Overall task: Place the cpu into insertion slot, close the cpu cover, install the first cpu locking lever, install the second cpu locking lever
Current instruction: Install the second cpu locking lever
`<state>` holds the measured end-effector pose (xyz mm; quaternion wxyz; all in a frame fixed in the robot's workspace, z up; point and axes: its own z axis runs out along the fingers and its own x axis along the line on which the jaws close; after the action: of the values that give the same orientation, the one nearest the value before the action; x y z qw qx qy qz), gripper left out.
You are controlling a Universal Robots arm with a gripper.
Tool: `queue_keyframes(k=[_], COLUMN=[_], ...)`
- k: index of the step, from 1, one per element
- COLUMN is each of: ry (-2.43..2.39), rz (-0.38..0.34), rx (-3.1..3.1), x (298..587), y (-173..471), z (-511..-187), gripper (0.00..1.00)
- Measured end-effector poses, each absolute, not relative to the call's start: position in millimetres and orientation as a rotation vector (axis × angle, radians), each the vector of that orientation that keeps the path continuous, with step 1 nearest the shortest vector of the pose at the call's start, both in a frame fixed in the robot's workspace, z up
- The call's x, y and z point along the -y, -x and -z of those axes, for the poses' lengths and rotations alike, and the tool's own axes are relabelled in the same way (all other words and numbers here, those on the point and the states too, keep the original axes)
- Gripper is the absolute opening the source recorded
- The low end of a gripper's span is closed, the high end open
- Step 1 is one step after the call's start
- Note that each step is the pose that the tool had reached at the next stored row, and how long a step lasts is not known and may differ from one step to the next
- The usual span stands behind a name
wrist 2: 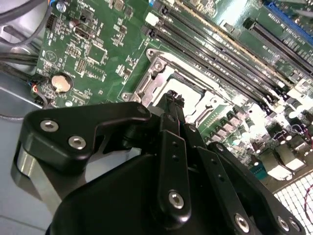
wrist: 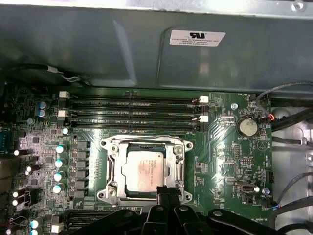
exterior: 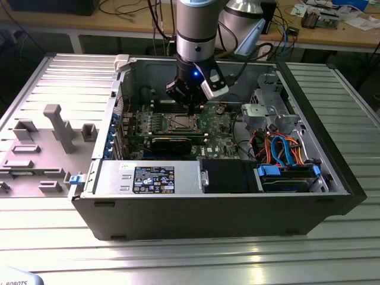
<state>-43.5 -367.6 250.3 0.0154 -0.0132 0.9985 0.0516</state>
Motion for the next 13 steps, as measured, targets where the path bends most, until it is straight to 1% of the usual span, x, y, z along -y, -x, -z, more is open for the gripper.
queue_keyframes(k=[13], ry=[0.034], rz=[-0.178], rx=[-3.123], x=[391], y=[62], z=[-249], gripper=[0.11])
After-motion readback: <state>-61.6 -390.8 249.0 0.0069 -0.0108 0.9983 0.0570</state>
